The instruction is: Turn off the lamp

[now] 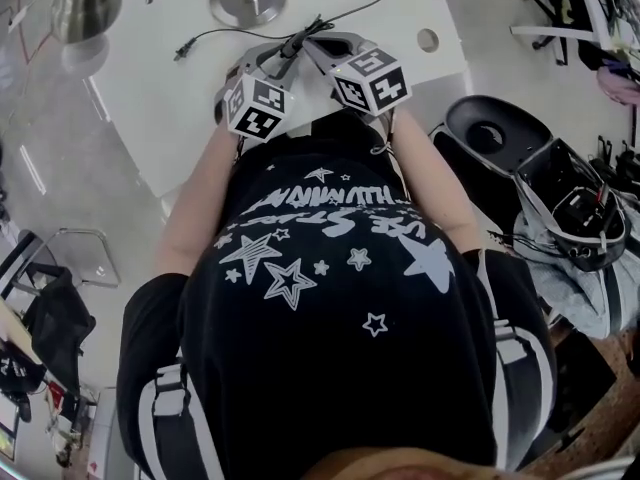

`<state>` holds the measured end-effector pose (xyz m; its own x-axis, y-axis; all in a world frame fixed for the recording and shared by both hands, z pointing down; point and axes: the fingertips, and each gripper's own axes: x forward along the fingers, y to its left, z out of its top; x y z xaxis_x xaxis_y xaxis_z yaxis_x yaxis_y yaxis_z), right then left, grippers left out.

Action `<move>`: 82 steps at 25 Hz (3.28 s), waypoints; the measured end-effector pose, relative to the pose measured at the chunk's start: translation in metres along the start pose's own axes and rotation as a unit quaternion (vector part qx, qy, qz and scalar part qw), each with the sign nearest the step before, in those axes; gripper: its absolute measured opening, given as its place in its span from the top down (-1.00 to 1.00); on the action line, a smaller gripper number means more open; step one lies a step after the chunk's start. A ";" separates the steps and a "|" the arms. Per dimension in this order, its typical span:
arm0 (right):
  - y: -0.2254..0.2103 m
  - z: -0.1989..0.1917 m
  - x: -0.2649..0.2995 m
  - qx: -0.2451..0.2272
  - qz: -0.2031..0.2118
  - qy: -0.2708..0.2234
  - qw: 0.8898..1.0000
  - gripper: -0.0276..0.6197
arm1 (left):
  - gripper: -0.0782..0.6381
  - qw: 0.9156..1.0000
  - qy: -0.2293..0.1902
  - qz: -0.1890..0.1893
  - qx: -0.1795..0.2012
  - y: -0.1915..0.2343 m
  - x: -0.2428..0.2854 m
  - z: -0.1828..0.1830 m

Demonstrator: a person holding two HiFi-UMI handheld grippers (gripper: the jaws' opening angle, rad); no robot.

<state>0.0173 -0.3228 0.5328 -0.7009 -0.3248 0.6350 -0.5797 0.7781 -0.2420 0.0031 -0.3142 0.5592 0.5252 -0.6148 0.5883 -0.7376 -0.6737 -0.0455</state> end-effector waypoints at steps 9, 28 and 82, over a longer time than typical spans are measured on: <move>0.008 -0.008 0.019 -0.011 0.007 0.058 0.998 0.90 | 0.41 1.000 0.001 -0.014 -0.006 0.003 -0.002 0.001; 0.016 -0.005 0.024 -0.102 -0.056 0.102 0.988 0.90 | 0.43 0.999 0.008 -0.023 -0.027 0.006 -0.003 0.000; 0.017 -0.069 -0.062 0.145 -0.097 -0.071 0.982 0.90 | 0.43 0.990 -0.083 -0.010 -0.117 0.001 -0.081 0.005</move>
<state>0.0794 -0.2528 0.5397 -0.6050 -0.5394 0.5857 -0.7873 0.5151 -0.3389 -0.0376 -0.2673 0.5074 0.5896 -0.6737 0.4455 -0.7936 -0.5857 0.1646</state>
